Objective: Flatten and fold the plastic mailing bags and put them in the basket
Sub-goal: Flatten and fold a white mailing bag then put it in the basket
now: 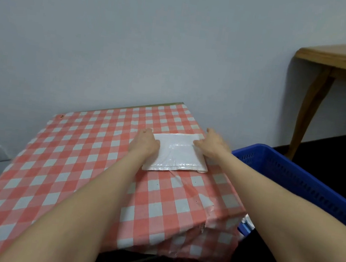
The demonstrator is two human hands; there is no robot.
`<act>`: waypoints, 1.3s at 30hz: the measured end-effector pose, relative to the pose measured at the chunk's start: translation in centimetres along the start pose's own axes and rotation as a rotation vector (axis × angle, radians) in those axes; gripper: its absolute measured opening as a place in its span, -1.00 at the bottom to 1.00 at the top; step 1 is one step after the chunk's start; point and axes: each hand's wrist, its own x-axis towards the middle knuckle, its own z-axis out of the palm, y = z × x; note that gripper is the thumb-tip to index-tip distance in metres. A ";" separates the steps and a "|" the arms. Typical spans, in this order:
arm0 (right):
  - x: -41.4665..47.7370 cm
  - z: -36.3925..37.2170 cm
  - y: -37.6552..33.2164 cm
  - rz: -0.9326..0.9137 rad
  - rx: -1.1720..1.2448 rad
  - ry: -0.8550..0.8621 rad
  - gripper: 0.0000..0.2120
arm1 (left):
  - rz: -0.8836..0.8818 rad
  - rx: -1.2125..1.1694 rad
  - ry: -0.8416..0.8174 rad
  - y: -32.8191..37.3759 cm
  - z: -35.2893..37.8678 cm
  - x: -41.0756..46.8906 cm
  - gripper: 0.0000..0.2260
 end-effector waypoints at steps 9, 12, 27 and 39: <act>-2.1 -0.8 0.3 0.195 0.647 -0.092 -0.50 | -0.096 -0.539 0.000 2.2 -1.5 -2.0 -0.53; -2.1 -1.8 0.6 0.240 0.796 -0.091 -0.71 | -0.131 -0.701 0.028 3.4 -2.4 -1.5 -0.46; -1.9 -9.5 15.0 0.356 1.060 0.141 -0.74 | 0.120 -0.632 -0.154 19.7 4.3 -1.1 -0.76; 0.4 -5.4 30.3 0.753 0.880 0.131 -0.92 | 0.191 -0.239 -0.358 28.0 17.1 0.1 -0.71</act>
